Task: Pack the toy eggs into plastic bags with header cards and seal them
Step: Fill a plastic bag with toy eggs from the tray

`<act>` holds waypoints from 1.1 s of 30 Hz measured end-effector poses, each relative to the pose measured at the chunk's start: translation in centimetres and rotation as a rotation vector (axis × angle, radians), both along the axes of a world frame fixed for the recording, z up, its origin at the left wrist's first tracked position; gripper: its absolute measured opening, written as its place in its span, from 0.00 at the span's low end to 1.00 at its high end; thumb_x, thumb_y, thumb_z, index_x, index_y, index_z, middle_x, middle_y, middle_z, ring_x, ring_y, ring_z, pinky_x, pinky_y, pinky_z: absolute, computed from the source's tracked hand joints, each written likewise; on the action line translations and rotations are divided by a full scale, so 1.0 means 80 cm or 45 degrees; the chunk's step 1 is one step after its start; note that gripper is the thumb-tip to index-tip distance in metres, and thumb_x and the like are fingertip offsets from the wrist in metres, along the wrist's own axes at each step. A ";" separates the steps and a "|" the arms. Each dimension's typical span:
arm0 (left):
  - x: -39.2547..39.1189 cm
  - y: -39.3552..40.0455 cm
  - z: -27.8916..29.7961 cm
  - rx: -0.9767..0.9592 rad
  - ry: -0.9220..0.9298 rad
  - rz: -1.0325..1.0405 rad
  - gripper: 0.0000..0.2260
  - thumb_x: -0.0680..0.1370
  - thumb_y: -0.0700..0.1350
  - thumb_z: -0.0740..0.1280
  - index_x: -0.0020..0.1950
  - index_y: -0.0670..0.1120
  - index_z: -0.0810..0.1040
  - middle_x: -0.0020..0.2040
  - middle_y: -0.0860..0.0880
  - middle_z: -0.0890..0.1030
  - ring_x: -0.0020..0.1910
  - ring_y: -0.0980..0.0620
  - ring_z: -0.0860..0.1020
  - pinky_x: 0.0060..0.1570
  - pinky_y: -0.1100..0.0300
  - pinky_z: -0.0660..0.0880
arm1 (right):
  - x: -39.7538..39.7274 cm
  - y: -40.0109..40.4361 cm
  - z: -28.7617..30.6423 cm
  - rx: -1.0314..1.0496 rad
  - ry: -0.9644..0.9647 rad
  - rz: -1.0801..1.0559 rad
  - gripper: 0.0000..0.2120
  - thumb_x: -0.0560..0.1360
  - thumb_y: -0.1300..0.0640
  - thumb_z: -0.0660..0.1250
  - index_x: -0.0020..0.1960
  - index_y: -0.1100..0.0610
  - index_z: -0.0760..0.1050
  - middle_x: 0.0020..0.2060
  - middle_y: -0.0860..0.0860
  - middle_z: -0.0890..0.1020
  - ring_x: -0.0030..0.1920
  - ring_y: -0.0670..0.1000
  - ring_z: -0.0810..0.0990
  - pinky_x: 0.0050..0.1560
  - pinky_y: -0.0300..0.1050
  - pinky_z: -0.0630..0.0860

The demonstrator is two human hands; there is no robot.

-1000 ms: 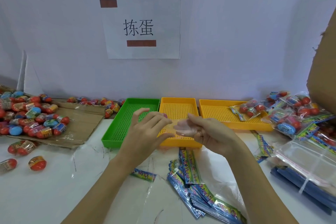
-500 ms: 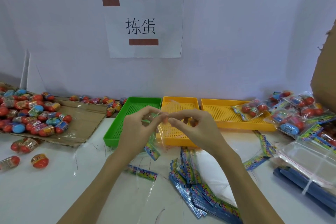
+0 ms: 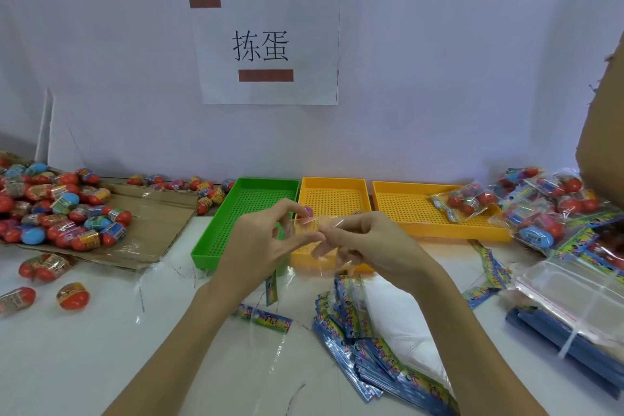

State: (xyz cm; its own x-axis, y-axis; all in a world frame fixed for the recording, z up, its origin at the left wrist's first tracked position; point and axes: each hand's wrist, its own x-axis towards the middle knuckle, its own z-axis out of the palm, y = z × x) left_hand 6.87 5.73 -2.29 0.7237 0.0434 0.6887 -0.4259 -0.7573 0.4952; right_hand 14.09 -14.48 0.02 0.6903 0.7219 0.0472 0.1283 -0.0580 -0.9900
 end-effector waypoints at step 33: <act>0.009 0.011 -0.007 0.406 0.076 -0.005 0.35 0.72 0.67 0.73 0.75 0.52 0.74 0.69 0.53 0.76 0.70 0.52 0.71 0.69 0.48 0.65 | -0.005 0.022 -0.011 0.027 -0.396 -0.187 0.10 0.83 0.54 0.68 0.58 0.59 0.83 0.47 0.50 0.89 0.51 0.49 0.87 0.58 0.50 0.83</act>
State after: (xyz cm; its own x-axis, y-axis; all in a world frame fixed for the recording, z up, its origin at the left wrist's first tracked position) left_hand 7.56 6.58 -2.82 0.7628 -0.1707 0.6237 -0.4067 -0.8765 0.2576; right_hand 13.71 -12.72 -0.88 0.7372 0.6124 0.2855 0.4157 -0.0780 -0.9061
